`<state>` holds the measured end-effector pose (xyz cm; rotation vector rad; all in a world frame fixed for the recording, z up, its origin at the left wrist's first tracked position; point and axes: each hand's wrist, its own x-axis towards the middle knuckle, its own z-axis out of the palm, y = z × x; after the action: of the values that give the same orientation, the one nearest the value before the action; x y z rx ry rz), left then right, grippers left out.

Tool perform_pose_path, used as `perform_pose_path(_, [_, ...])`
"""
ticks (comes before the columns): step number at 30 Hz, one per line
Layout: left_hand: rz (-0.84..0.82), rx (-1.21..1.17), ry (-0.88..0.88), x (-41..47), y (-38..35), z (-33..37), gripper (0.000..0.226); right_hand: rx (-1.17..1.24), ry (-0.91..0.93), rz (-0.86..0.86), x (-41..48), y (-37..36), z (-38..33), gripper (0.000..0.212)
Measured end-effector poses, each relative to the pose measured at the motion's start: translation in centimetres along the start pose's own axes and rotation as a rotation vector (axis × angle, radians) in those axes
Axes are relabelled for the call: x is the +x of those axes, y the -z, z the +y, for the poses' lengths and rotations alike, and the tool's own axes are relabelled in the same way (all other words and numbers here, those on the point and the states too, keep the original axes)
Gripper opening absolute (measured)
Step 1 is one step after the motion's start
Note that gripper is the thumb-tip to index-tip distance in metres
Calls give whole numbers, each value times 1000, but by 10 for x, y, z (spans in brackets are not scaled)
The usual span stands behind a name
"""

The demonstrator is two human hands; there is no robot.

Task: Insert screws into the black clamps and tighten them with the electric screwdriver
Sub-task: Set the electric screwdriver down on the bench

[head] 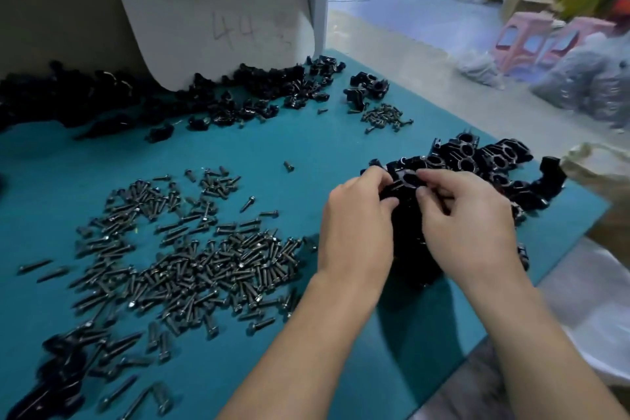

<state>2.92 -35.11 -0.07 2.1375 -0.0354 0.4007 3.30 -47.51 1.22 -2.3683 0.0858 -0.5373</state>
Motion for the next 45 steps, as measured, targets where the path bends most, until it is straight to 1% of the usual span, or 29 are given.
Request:
perform_pose_path(2, [-11,73,21,5,-5,-4,14,-196,22,3,0,-6,-1,24])
perform_pose_path(4, [-4,123,13,6,-7,-6,11,-280,-12,-14,0,-10,-2,25])
perform_pose_path(7, [22,211,-31,6,-4,-6,7,-309,-24,-73,-3,-11,-3,30])
perform_pose_path(11, [-41,207,-60,-4,0,-7,13,-307,-32,-160,-11,-4,-4,40])
perform_pose_path(14, [-60,174,-57,-14,3,-7,22,-262,-39,-184,-18,1,-7,46])
perform_pose_path(17, [-62,158,-59,-21,12,-8,31,-153,-8,-129,-25,4,-12,46])
perform_pose_path(20, [-21,27,-14,-28,32,-6,28,40,45,2,-37,1,-28,38])
perform_pose_path(22, [60,-81,20,-30,57,-8,22,184,75,21,-48,-9,-53,34])
perform_pose_path(24, [134,-151,49,-31,92,-14,19,363,107,-66,-58,-26,-89,34])
perform_pose_path(26, [216,-183,90,-30,133,-27,22,547,117,-210,-65,-50,-133,36])
perform_pose_path(29, [436,-206,217,-30,200,-61,27,755,87,-456,-77,-97,-204,38])
perform_pose_path(31, [597,-204,329,-33,244,-88,27,827,57,-648,-91,-135,-251,38])
perform_pose_path(33, [748,-198,417,-37,285,-115,27,828,68,-792,-108,-172,-294,36])
perform_pose_path(36, [907,-101,522,-41,346,-158,26,801,149,-919,-131,-225,-350,36])
perform_pose_path(41, [1028,146,715,-52,434,-216,32,670,366,-1053,-162,-295,-430,35])
perform_pose_path(43, [1053,175,801,-58,462,-242,33,601,433,-1147,-175,-321,-461,34])
perform_pose_path(45, [1095,142,844,-62,484,-265,34,531,432,-1260,-186,-345,-489,33])
